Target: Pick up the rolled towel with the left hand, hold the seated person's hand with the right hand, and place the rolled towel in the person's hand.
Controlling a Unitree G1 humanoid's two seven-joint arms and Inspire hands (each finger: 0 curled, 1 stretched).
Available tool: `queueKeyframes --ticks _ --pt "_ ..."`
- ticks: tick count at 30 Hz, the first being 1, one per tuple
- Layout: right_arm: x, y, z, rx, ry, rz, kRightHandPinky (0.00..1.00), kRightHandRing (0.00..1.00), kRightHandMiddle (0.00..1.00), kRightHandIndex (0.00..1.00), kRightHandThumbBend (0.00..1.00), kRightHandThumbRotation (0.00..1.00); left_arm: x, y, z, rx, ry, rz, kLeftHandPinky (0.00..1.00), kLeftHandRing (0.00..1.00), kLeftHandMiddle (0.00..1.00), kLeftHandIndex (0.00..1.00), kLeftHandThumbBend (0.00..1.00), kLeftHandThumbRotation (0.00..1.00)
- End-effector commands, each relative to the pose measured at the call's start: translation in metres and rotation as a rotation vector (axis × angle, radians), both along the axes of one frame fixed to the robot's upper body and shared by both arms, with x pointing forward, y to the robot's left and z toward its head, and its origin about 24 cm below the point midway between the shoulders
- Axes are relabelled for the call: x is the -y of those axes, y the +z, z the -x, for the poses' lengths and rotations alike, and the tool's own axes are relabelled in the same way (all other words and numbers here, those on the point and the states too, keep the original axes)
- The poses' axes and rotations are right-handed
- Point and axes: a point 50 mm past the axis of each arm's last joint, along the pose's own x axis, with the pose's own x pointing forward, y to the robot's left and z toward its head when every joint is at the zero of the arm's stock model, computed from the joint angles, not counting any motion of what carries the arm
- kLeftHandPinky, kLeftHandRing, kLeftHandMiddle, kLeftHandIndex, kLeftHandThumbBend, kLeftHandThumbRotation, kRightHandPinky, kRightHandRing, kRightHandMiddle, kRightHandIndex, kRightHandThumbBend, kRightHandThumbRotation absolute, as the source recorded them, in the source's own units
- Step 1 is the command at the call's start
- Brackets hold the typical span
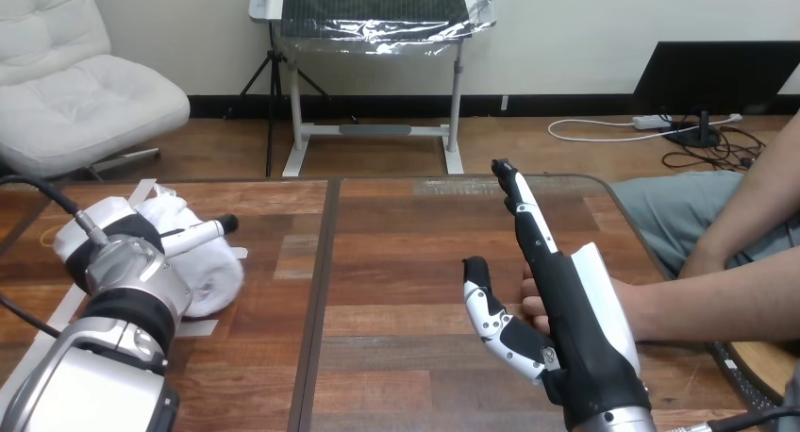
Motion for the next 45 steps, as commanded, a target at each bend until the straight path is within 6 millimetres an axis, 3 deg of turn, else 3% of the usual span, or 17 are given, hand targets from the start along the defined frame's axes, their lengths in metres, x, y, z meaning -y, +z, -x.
queueKeyframes --ticks 1,12,15,24,27,29,33,37,45 --pt "0.001 0.018 -0.005 0.081 -0.001 -0.008 1.0 1.0 1.0 1.0 0.02 0.0 0.017 0.01 -0.011 0.017 -0.069 -0.03 0.38 0.43 0.53 0.99 1.0 0.92" --pt "0.002 0.019 -0.005 0.065 -0.001 -0.011 1.0 1.0 1.0 1.0 0.03 0.0 0.018 0.003 -0.007 -0.111 -0.16 -0.192 0.31 0.38 0.53 0.98 1.0 0.98" --pt "0.002 0.02 -0.004 0.063 -0.002 -0.014 1.0 1.0 1.0 1.0 0.03 0.0 0.018 0.002 -0.006 -0.118 -0.161 -0.221 0.3 0.37 0.52 0.97 0.98 0.95" --pt "0.003 0.019 -0.005 0.07 0.005 -0.017 1.0 1.0 1.0 1.0 0.03 0.0 0.016 -0.001 -0.004 -0.15 -0.179 -0.284 0.28 0.34 0.47 0.84 0.74 0.66" --pt "0.003 0.019 -0.005 0.07 0.007 -0.014 1.0 1.0 1.0 1.0 0.03 0.0 0.016 -0.002 -0.003 -0.153 -0.181 -0.3 0.25 0.31 0.43 0.81 0.67 0.5" --pt "0.003 0.019 -0.006 0.07 0.008 -0.012 1.0 1.0 1.0 1.0 0.03 0.0 0.015 -0.002 -0.002 -0.148 -0.175 -0.3 0.22 0.28 0.39 0.79 0.63 0.3" --pt "0.003 0.019 -0.006 0.072 0.01 -0.008 1.0 1.0 1.0 1.0 0.03 0.0 0.014 -0.004 -0.001 -0.14 -0.161 -0.302 0.19 0.25 0.36 0.78 0.61 0.13" --pt "0.003 0.019 -0.006 0.074 0.012 -0.007 1.0 1.0 1.0 1.0 0.03 0.0 0.013 -0.005 0.0 -0.131 -0.156 -0.296 0.17 0.23 0.35 0.79 0.58 0.04" --pt "0.004 0.019 -0.007 0.076 0.017 -0.004 1.0 1.0 1.0 1.0 0.02 0.0 0.012 -0.007 0.002 -0.132 -0.155 -0.299 0.17 0.23 0.36 0.82 0.59 0.01"
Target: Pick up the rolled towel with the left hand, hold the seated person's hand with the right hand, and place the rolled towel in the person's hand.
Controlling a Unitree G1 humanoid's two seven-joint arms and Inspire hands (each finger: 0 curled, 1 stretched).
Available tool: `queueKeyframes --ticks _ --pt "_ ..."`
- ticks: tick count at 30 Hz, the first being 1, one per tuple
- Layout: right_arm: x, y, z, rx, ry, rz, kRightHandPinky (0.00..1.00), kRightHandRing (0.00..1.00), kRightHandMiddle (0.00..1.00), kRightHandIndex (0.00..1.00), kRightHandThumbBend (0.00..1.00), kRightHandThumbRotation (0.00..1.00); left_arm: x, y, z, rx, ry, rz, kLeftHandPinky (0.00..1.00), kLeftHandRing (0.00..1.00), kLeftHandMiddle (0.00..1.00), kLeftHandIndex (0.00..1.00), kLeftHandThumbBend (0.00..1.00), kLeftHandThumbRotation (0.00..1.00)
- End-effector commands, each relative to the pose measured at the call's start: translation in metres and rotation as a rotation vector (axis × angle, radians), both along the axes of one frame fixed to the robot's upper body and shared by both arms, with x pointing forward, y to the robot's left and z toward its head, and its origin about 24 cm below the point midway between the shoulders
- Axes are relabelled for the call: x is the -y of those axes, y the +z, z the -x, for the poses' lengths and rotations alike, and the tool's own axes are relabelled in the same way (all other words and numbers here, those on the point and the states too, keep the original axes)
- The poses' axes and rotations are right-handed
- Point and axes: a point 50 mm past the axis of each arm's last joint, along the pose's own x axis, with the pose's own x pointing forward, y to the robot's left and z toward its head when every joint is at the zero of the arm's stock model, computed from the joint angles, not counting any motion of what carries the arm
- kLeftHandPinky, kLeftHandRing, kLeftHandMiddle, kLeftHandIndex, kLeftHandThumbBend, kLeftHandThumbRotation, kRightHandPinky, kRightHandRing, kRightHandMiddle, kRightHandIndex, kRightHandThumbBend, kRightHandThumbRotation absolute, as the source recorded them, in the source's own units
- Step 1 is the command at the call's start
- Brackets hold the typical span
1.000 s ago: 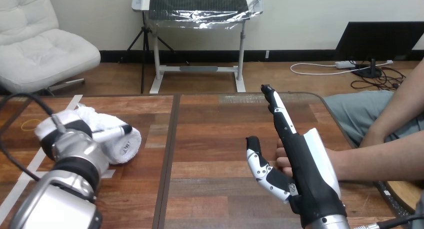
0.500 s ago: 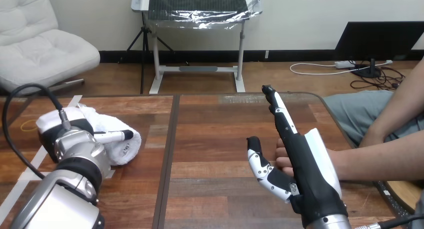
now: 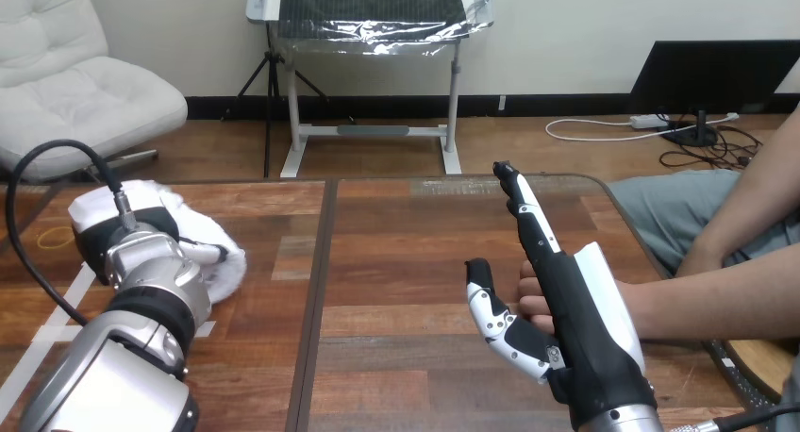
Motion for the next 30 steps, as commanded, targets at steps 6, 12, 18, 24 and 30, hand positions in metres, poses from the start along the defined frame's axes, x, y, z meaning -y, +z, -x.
queueKeyframes --ticks 6,12,18,24,30 --pt "0.0004 0.0184 -0.007 0.108 0.022 -0.004 1.0 1.0 1.0 1.0 0.02 0.0 -0.003 -0.0124 0.0079 -0.041 0.014 -0.001 0.16 0.22 0.35 0.82 0.59 0.0" --pt "0.0006 0.0183 -0.0073 0.108 0.027 0.0 1.0 1.0 1.0 1.0 0.02 0.0 -0.0035 -0.0129 0.008 -0.011 0.014 0.017 0.15 0.21 0.34 0.81 0.6 0.0" --pt "0.0001 0.0185 -0.0074 0.107 0.03 -0.002 1.0 1.0 1.0 1.0 0.02 0.0 -0.0039 -0.0132 0.008 0.007 0.02 0.039 0.15 0.21 0.33 0.79 0.6 0.0" --pt "-0.0004 0.0181 -0.0076 0.107 0.039 -0.012 1.0 1.0 1.0 1.0 0.01 0.0 -0.0034 -0.0132 0.0078 0.022 0.014 0.036 0.15 0.2 0.33 0.77 0.61 0.0" --pt "-0.0006 0.018 -0.0076 0.106 0.046 -0.011 0.99 0.98 1.0 1.0 0.0 0.0 -0.0022 -0.0131 0.0074 0.04 0.008 0.033 0.14 0.2 0.32 0.76 0.61 0.0"
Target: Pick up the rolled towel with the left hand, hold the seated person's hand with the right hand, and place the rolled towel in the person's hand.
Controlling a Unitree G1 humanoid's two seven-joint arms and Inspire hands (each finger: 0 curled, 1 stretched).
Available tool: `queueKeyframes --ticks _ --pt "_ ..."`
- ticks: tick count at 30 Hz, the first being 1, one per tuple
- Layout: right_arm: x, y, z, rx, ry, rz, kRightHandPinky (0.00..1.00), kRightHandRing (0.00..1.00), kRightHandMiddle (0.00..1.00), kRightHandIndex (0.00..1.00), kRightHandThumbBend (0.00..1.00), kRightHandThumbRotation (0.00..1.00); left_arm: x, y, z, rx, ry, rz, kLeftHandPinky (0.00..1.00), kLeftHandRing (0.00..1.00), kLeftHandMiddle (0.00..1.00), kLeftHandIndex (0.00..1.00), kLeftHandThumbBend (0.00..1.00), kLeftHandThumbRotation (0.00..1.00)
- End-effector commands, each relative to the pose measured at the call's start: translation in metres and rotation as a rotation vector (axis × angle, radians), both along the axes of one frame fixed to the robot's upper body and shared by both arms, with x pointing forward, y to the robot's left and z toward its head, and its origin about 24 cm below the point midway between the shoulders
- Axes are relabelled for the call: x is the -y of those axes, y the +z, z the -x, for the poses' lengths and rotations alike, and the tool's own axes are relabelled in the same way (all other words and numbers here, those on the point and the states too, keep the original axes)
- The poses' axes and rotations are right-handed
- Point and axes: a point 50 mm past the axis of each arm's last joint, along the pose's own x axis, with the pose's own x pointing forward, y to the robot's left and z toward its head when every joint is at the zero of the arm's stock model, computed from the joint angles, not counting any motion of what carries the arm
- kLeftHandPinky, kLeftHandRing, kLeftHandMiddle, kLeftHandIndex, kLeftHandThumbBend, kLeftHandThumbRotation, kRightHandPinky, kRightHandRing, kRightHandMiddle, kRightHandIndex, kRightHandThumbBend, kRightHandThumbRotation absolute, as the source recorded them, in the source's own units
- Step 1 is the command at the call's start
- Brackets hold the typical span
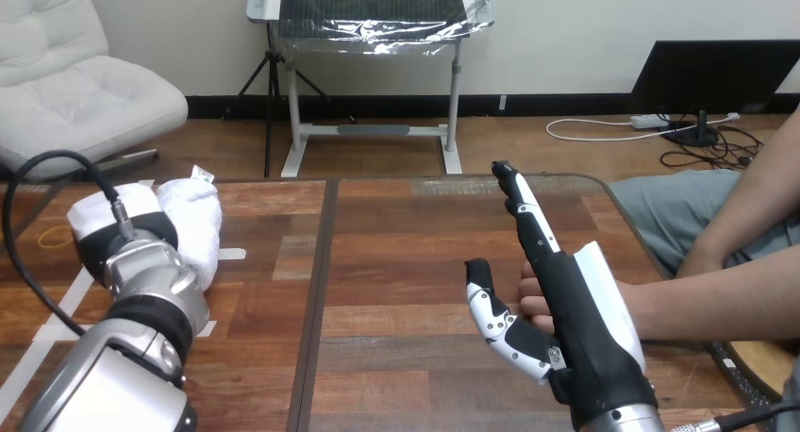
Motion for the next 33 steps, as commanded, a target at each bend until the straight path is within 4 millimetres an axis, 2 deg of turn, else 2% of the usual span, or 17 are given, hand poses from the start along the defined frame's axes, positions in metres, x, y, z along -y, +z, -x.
queueKeyframes --ticks 1,15,19,25,33 --pt "0.0 0.017 -0.008 0.1 0.022 -0.008 0.99 0.97 1.0 1.0 0.0 0.0 0.0 -0.005 0.003 0.007 0.0 0.01 0.14 0.2 0.32 0.76 0.61 0.0" --pt "-0.001 0.017 -0.008 0.107 0.029 -0.011 0.97 0.95 0.99 1.0 0.0 0.0 0.007 -0.004 -0.001 0.067 -0.036 0.057 0.15 0.2 0.31 0.71 0.68 0.0" --pt "-0.001 0.017 -0.009 0.108 0.032 -0.011 0.97 0.94 0.99 1.0 0.0 0.0 0.01 -0.005 -0.001 0.094 -0.073 0.05 0.15 0.21 0.32 0.6 0.71 0.01" --pt "-0.001 0.017 -0.009 0.109 0.036 -0.009 0.97 0.94 0.98 1.0 0.0 0.0 0.013 -0.005 -0.002 0.153 -0.092 0.092 0.15 0.22 0.34 0.52 0.72 0.01" --pt "-0.002 0.016 -0.01 0.111 0.038 -0.012 0.96 0.93 0.97 1.0 0.0 0.0 0.017 -0.007 0.0 0.221 -0.137 0.092 0.16 0.24 0.38 0.53 0.74 0.0"
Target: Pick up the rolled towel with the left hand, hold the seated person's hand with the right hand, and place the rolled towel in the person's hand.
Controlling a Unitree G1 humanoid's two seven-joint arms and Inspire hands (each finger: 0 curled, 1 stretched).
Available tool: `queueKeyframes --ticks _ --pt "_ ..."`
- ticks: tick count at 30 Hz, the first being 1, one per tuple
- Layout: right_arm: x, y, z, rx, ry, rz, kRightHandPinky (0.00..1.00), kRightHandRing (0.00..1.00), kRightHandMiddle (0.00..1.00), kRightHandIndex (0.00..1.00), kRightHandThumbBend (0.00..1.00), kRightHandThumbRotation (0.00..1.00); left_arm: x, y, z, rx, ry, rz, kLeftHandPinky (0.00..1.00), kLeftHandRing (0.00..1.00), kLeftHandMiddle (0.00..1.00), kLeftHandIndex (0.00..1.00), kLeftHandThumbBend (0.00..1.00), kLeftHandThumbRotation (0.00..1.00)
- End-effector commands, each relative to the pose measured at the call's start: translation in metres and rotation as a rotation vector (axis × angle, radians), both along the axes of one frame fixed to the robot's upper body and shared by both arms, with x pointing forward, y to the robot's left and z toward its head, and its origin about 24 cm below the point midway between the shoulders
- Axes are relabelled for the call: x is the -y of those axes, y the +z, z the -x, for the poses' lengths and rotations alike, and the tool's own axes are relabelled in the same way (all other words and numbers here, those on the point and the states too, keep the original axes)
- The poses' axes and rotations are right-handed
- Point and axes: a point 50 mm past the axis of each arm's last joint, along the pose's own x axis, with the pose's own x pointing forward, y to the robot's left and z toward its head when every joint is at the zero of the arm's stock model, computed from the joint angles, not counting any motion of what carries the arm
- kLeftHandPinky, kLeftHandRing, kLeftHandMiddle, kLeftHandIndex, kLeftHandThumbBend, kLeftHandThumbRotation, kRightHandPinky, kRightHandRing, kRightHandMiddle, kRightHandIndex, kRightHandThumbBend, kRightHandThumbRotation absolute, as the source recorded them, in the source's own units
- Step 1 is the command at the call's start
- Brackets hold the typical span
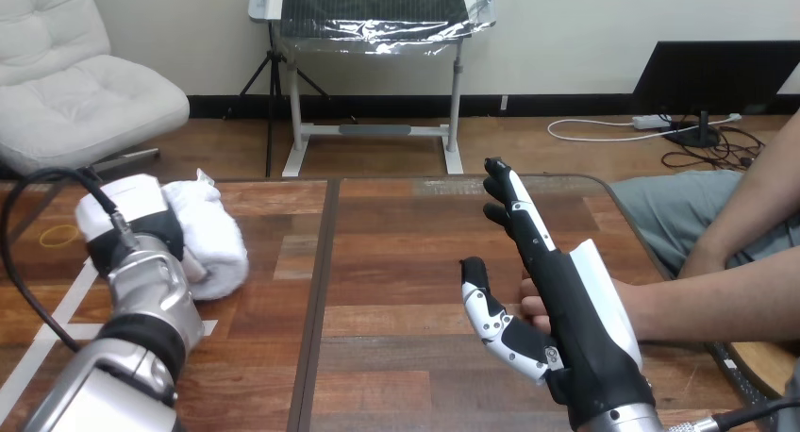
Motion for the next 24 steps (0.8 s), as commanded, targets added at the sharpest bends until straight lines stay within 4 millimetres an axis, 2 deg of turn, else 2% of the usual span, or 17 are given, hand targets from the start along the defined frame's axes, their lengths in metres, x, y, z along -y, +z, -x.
queueKeyframes --ticks 1,15,24 --pt "-0.001 0.015 -0.009 0.092 0.019 -0.007 0.96 0.93 0.97 1.0 0.0 0.0 0.012 -0.002 0.0 0.062 -0.064 0.017 0.16 0.25 0.38 0.53 0.74 0.0" --pt "-0.002 0.015 -0.01 0.091 0.017 -0.011 0.96 0.93 0.97 1.0 0.0 0.0 0.022 -0.002 0.009 0.168 -0.159 0.01 0.16 0.23 0.37 0.55 0.7 0.02" --pt "-0.003 0.015 -0.01 0.09 0.022 -0.015 0.96 0.93 0.97 1.0 0.0 0.0 0.03 0.001 0.025 0.262 -0.244 -0.005 0.12 0.19 0.3 0.53 0.71 0.02"
